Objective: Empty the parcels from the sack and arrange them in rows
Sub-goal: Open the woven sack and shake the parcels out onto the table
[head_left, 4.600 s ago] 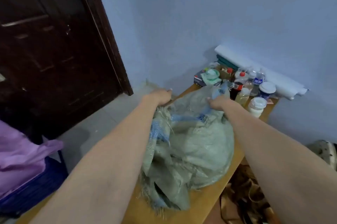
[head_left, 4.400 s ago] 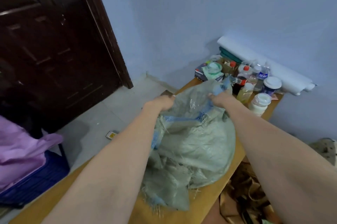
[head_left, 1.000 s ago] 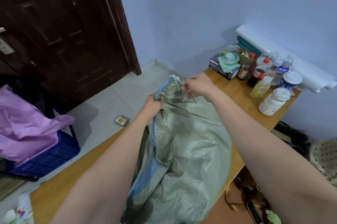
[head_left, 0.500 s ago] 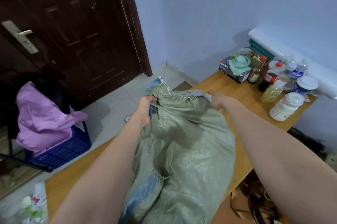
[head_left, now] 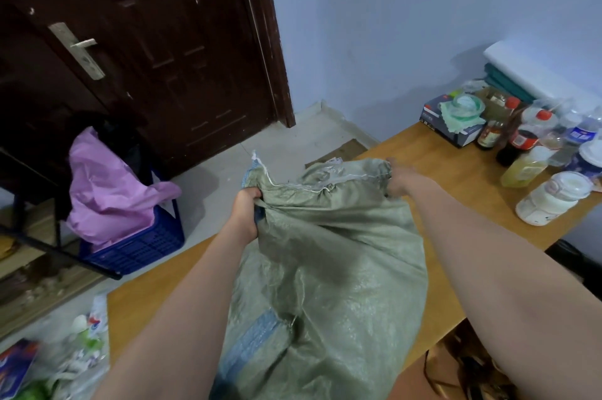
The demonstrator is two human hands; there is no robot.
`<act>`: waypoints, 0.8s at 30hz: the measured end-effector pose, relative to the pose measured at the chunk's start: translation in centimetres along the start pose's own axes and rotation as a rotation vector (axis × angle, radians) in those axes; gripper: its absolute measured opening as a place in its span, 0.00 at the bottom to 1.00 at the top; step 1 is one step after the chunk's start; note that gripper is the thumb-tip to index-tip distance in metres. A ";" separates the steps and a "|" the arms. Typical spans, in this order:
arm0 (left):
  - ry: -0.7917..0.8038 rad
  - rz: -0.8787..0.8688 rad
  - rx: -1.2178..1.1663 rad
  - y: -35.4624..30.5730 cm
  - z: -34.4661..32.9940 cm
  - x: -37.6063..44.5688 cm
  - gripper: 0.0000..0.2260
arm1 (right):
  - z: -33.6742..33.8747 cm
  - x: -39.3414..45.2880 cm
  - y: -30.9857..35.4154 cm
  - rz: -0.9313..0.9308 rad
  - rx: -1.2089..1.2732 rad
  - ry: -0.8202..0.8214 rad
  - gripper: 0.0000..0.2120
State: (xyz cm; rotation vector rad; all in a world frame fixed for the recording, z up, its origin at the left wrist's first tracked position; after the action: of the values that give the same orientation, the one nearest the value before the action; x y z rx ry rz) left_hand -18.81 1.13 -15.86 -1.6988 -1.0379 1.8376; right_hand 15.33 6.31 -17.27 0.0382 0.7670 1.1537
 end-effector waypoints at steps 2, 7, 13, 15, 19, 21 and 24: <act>0.008 0.006 -0.013 0.3 0.3 0.3 0.15 | 0.0 -0.1 0.2 -0.026 0.034 0.008 0.43; 0.001 0.015 -0.043 0.8 0.6 0.6 0.15 | -0.2 0.0 2.3 0.017 0.109 0.067 0.32; 0.063 0.070 -0.116 1.8 0.3 2.0 0.15 | -2.5 4.0 2.8 -0.015 0.268 0.046 0.48; 0.085 0.082 -0.133 1.9 0.0 2.4 0.15 | -3.4 5.1 3.1 0.001 0.287 0.056 0.60; 0.110 0.090 -0.175 1.7 -0.4 3.1 0.14 | -3.4 6.1 2.6 -0.076 0.253 -0.035 0.39; 0.112 0.090 -0.193 1.6 -0.3 3.6 0.13 | -3.1 6.5 1.9 -0.134 0.305 -0.080 0.32; 0.086 0.075 -0.186 1.4 0.1 4.0 0.14 | -3.8 9.2 0.5 -0.159 0.306 -0.078 0.37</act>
State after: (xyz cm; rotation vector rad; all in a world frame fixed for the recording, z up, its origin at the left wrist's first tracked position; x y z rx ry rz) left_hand -19.26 3.21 -19.59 -1.9309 -1.1548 1.7423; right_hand 14.51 12.80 -24.74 0.2711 0.8557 0.8722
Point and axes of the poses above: each hand's wrist, its own x-axis towards the middle knuckle, its own z-axis out of the back of the hand, y = z × x, the point moved 8 cm from there along x, towards the middle knuckle, and after that the axes turned 7 degrees about x, right-handed, at the moved point
